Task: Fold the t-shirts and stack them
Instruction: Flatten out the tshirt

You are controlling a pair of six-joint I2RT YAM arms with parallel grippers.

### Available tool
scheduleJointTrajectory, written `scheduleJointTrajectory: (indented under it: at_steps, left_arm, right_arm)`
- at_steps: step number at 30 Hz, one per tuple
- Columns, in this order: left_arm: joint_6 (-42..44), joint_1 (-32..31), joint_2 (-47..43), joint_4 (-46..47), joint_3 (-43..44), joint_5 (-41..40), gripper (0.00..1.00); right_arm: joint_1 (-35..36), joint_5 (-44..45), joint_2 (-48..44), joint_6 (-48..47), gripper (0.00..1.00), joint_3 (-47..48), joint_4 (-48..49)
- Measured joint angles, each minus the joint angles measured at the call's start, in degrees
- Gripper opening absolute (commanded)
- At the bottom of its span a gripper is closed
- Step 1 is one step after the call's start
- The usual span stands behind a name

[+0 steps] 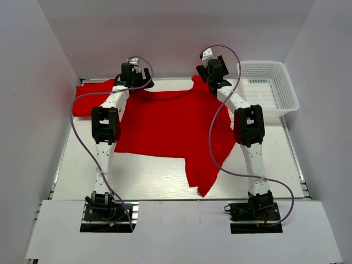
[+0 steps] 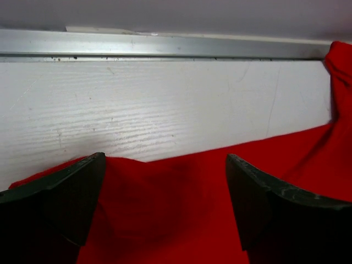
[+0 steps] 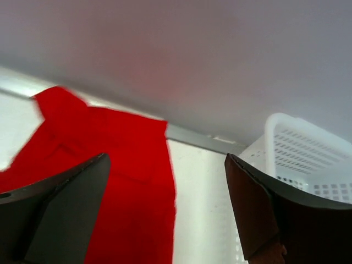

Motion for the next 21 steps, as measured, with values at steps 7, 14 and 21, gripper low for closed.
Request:
scheduleJointTrajectory:
  at_steps: [7, 14, 21]
  left_arm:
    - [3.34, 0.28, -9.51, -10.4, -2.89, -0.68, 1.0]
    - [4.17, 0.26, -35.39, -14.58, -24.92, -1.68, 1.0]
    - [1.95, -0.22, -54.23, -13.51, -53.16, -5.49, 1.0]
  right_arm:
    - [0.9, -12.15, -13.2, 8.09, 0.9, -0.59, -20.02]
    - [2.34, -25.57, -40.74, 20.76, 0.9, -22.8, -27.91]
    - [4.04, -29.64, -52.83, 32.24, 0.9, -54.51, -31.32]
